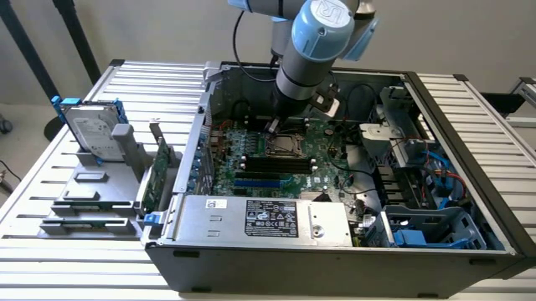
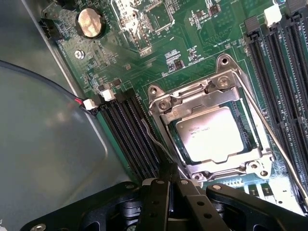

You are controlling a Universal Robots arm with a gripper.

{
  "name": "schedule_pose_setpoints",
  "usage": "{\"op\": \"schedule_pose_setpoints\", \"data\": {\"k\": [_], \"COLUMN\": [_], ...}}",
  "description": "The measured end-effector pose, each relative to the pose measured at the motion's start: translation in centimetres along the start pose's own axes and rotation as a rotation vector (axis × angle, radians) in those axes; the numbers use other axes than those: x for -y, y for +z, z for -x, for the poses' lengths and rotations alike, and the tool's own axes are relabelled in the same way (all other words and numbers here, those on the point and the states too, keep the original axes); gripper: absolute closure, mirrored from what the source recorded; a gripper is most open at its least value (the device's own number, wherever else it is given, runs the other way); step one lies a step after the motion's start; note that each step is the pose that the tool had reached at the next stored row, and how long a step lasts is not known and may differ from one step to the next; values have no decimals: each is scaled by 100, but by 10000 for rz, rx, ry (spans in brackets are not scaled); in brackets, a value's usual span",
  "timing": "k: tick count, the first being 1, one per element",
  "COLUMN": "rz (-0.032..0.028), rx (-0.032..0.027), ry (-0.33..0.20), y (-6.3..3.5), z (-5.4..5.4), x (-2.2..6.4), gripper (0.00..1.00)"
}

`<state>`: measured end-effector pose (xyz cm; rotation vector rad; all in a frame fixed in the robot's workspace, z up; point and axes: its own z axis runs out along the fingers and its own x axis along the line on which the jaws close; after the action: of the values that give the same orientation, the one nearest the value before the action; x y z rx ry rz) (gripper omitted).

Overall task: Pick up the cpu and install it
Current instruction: 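Install the first cpu locking lever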

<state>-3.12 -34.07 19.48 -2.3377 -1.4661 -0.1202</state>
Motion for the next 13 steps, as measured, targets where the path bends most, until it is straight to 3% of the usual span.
{"op": "schedule_pose_setpoints", "data": {"k": [13], "rz": [3], "rx": [-24], "ry": [180], "y": [6], "z": [-23], "x": [-57], "gripper": [89]}}
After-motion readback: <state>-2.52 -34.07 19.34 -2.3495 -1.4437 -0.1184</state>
